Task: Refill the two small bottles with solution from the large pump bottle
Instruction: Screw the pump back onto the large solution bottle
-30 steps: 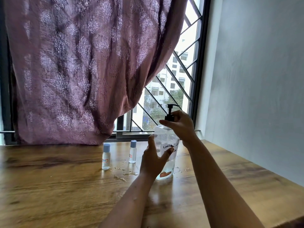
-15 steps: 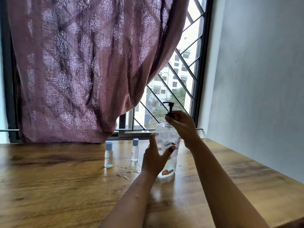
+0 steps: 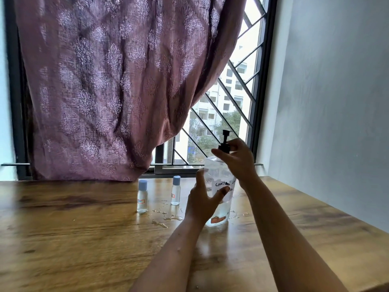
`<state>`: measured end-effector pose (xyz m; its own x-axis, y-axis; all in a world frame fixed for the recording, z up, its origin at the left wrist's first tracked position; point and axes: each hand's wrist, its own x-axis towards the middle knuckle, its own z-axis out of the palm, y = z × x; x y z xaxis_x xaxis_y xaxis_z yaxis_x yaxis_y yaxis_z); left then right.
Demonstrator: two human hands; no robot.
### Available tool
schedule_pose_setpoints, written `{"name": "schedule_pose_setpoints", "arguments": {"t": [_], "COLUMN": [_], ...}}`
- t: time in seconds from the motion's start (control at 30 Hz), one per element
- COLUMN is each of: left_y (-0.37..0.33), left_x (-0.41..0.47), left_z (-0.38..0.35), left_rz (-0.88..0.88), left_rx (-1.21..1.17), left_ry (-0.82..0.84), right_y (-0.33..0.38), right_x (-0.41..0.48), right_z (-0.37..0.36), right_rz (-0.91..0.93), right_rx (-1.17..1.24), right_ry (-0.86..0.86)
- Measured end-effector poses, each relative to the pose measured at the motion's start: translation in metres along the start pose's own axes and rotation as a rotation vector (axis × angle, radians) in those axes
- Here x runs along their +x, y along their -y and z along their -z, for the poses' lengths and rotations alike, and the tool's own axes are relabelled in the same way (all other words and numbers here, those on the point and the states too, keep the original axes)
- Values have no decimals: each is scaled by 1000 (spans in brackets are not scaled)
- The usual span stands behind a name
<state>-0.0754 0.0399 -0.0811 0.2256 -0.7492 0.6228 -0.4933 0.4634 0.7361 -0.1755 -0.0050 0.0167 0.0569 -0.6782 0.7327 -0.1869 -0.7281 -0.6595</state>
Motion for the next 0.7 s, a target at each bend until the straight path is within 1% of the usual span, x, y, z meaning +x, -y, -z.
{"name": "schedule_pose_setpoints", "arguments": {"t": [0.07,0.1,0.17,0.23,0.3,0.37,0.4,0.5,0.7], "left_y": [-3,-2,-2,-1,0,0,-1,0,1], "left_x": [-1,-1,-1,0,1,1,1,2,2], "left_z": [0,-1,0,1,2,2,2,0,-1], "left_rz": [-10,-13,3,27,52,59,58,62,92], "left_rx": [10,14,12,-16,-30,-27,-24,-33,-41], "left_ry": [10,9,-3,-9,-3,11,18,38,17], "right_y": [2,4,5,4,6,10,11,8,6], "right_x": [3,3,0,-4,-6,-5,-4,-1,1], "right_z": [-2,-4,-9,-13,-11,-3,2,8,-6], "right_rz": [-28,-43,-47,-33,-48,-97,-99,-49,-35], "right_rx": [-138,-168,-144,-134,-41,160,213,137,-60], "right_ry": [-104,-115,-79,14,133,200,218,180,-4]}}
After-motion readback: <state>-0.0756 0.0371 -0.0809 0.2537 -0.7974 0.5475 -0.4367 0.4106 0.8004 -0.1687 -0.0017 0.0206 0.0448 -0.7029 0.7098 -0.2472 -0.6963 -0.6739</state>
